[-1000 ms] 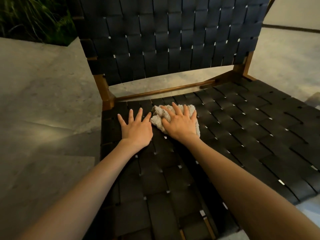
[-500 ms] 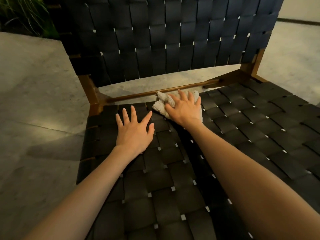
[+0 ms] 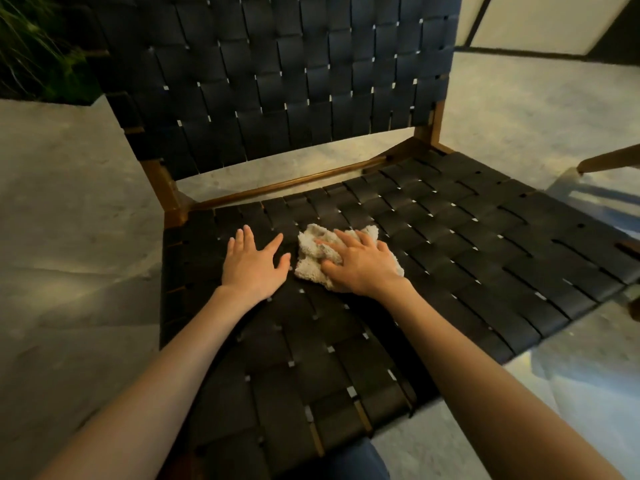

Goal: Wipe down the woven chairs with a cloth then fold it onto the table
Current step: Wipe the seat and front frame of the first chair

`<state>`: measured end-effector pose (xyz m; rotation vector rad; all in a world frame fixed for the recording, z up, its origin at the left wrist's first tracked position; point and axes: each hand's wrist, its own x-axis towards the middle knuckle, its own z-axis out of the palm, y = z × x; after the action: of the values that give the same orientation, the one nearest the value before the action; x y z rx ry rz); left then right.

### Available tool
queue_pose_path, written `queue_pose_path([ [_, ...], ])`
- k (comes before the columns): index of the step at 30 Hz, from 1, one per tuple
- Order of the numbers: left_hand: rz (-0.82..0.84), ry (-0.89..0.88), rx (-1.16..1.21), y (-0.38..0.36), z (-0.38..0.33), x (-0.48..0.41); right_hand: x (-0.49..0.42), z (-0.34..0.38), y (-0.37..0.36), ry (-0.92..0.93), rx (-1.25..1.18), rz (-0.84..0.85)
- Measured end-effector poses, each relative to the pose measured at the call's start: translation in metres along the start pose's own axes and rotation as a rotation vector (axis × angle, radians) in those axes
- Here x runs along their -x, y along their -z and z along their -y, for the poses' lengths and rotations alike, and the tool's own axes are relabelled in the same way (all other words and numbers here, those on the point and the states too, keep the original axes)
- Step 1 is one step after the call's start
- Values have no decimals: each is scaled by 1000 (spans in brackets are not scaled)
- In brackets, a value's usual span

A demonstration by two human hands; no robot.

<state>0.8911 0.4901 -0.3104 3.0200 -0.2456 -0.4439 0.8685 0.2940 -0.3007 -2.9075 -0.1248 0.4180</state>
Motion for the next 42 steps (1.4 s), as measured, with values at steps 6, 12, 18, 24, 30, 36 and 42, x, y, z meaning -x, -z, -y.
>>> queue_pose_path([
  [6, 36, 25, -23, -6, -16, 23, 97, -3, 8, -62, 14, -65],
  [12, 79, -27, 21, -7, -35, 40, 168, -6, 9, -160, 45, -209],
  [18, 97, -86, 49, -7, -59, 50, 181, -32, 11, -378, 75, -271],
  [24, 76, -57, 58, -7, -66, 40, 148, -47, 10, -267, 104, -163],
  [30, 27, -63, 64, -12, -67, 16, 68, -45, 3, -184, 106, -70],
  [36, -93, -63, 55, -17, -55, -20, -35, -46, -5, -134, 119, -73],
  [42, -182, -63, 61, -24, -49, -56, -120, -48, -6, -67, 78, -165],
])
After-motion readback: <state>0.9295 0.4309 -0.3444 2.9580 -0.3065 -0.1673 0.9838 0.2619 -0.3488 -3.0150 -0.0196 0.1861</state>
